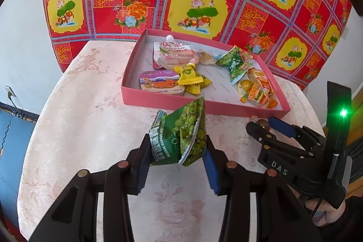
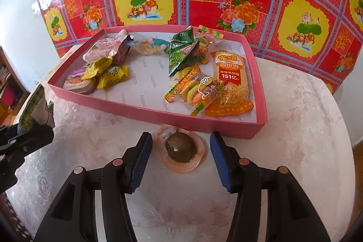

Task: Organize snacks
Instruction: 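Lift the green bag with the left gripper while the right closes on the brown jelly cup, then carry the green bag and brown jelly cup over the pink tray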

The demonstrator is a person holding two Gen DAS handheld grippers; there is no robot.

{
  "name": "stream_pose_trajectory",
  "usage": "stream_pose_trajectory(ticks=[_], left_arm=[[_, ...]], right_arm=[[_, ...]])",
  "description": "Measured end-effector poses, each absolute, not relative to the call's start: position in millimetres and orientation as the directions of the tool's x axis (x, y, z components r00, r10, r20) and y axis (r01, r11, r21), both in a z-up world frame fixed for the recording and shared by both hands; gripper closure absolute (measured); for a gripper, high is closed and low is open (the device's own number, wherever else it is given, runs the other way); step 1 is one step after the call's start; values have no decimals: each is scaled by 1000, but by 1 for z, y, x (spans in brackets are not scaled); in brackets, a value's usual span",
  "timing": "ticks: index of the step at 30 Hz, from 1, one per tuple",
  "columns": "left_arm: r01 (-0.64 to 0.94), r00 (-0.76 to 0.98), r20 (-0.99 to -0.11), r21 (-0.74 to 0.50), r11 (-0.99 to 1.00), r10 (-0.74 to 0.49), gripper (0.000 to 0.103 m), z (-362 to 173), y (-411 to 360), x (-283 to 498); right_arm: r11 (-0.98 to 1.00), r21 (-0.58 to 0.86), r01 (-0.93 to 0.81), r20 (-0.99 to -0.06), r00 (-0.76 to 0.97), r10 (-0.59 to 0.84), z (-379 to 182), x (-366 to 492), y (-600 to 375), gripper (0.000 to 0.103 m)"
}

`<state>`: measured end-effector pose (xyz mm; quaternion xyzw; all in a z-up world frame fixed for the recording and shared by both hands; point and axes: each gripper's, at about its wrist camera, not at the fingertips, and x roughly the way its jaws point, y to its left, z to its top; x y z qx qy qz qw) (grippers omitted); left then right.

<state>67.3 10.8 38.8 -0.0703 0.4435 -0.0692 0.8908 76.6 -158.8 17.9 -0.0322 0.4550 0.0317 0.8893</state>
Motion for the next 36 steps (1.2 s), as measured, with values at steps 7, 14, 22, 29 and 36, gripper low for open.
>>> stream_pose_trajectory(ticks=[7,14,22,29,36], left_arm=[[53,597,-778,-206,977,-196,58,38,19,68],[55,605,-771,-210,976,-200,58,41,20,67],[58,607,-769,-210,976,-201,59,41,19,66],[54,612,-766,-205,977,-195,58,44,19,65],[51,612,-768,-202,978,-190,58,45,17,65]], right_arm=[[998,-26,-62,-811,585,15,17,77,-159,46],[999,-31,-43,-807,590,0,17,76,-162,60],[1000,-1,-30,-806,592,17,18,74,-164,61],[998,50,-40,-807,587,64,19,66,-167,63],[996,75,-53,-802,590,91,23,60,-172,78]])
